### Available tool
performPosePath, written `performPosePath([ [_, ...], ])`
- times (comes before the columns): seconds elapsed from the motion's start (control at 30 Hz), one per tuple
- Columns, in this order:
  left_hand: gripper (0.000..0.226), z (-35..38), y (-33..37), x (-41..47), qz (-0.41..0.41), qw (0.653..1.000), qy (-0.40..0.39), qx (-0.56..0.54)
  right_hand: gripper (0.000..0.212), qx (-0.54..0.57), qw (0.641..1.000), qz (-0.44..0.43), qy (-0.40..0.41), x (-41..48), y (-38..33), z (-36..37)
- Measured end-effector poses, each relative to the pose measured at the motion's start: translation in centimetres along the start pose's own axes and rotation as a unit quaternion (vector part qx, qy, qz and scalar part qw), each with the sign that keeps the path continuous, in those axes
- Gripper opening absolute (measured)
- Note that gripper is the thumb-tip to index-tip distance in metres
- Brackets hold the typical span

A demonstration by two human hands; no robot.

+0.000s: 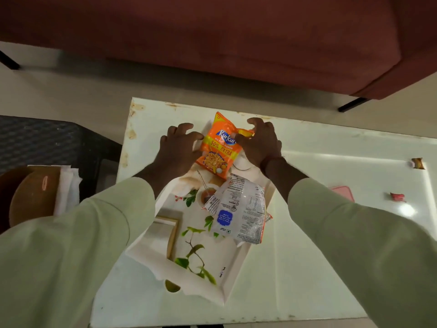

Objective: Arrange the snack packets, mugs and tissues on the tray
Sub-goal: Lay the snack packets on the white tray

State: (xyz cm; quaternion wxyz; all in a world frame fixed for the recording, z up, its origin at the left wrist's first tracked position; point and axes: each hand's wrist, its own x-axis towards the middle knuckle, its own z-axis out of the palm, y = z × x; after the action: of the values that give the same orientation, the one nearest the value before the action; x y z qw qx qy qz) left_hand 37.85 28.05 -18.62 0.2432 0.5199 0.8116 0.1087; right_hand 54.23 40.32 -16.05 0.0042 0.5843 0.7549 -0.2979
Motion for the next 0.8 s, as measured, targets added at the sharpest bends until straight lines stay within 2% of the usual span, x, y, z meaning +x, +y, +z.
performPosePath([
  [0.03,0.047,-0.1,0.0,-0.3,-0.011,1.0,0.01,-0.007,0.059,-0.003,1.0,-0.018,0.023,-0.8,0.4,-0.5],
  [0.1,0.052,-0.6,0.2,-1.6,-0.025,0.998,0.053,-0.03,0.053,-0.018,0.992,-0.087,0.088,-3.4,1.5,-2.0],
  [0.2,0.051,-1.1,0.6,-5.4,0.053,0.992,0.109,-0.046,0.041,-0.079,0.962,-0.221,0.137,-9.4,4.5,-4.1],
  [0.23,0.051,-0.9,0.7,-6.7,0.101,0.989,0.098,-0.035,0.043,-0.115,0.952,-0.252,0.128,-11.6,5.9,-4.2],
  [0.3,0.06,0.0,0.7,-9.3,0.188,0.982,0.028,-0.014,0.058,-0.193,0.938,-0.28,0.069,-15.5,8.8,-3.6],
  [0.4,0.081,2.4,0.9,-11.8,0.246,0.963,-0.104,0.031,0.085,-0.239,0.933,-0.269,-0.013,-19.1,12.1,-1.3],
  [0.43,0.084,3.3,1.0,-12.3,0.25,0.959,-0.128,0.047,0.084,-0.226,0.938,-0.261,-0.02,-19.7,12.7,-0.6],
  [0.5,0.077,4.4,1.4,-12.7,0.251,0.958,-0.134,0.04,0.063,-0.18,0.948,-0.262,-0.006,-19.9,13.1,0.5],
  [0.57,0.056,4.6,1.9,-13.0,0.258,0.961,-0.1,-0.005,0.034,-0.129,0.951,-0.28,0.036,-19.8,13.0,1.0],
  [0.6,0.043,4.5,2.2,-13.0,0.258,0.963,-0.073,-0.032,0.027,-0.105,0.951,-0.286,0.057,-19.9,12.9,1.1],
  [0.7,0.02,3.5,3.2,-12.7,0.214,0.964,-0.024,-0.154,0.021,-0.001,0.962,-0.26,0.084,-19.2,12.2,-0.2],
  [0.8,0.02,1.5,5.7,-11.3,0.149,0.944,-0.012,-0.296,0.024,0.131,0.968,-0.184,0.112,-17.5,10.2,-2.6],
])
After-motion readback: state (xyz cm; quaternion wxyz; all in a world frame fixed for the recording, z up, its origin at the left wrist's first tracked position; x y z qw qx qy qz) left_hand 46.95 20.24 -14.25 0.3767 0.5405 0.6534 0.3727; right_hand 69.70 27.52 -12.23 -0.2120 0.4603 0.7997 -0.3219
